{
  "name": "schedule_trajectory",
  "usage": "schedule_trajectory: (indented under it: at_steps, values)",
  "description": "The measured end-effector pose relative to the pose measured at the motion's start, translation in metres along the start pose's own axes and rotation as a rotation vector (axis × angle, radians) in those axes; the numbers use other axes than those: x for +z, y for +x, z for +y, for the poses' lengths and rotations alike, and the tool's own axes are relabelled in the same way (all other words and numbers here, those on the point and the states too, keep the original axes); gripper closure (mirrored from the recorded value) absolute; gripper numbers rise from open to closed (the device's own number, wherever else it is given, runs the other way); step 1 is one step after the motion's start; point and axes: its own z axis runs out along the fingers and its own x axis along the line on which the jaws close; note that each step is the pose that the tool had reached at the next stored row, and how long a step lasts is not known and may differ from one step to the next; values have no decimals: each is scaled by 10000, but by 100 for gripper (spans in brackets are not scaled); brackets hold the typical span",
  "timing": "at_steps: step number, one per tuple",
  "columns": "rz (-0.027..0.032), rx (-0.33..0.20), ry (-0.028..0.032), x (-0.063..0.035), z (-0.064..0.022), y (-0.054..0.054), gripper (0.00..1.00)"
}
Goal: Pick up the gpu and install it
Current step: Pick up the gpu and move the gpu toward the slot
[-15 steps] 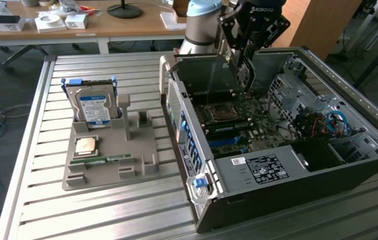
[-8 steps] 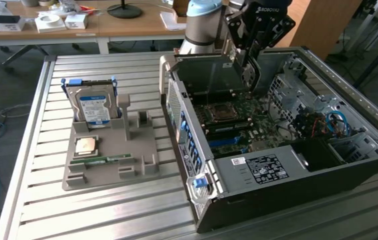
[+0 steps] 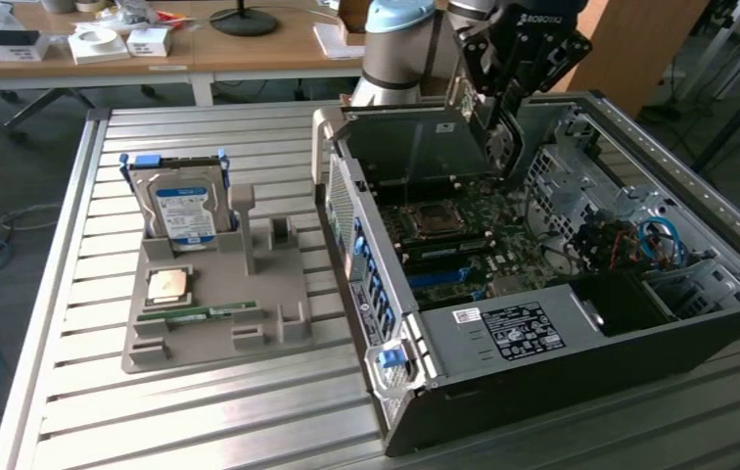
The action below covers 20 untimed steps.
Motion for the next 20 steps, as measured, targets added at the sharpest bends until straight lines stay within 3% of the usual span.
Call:
schedule_trajectory:
  at_steps: [20]
  values:
    - [3, -65, -6, 10, 42, -339, 74]
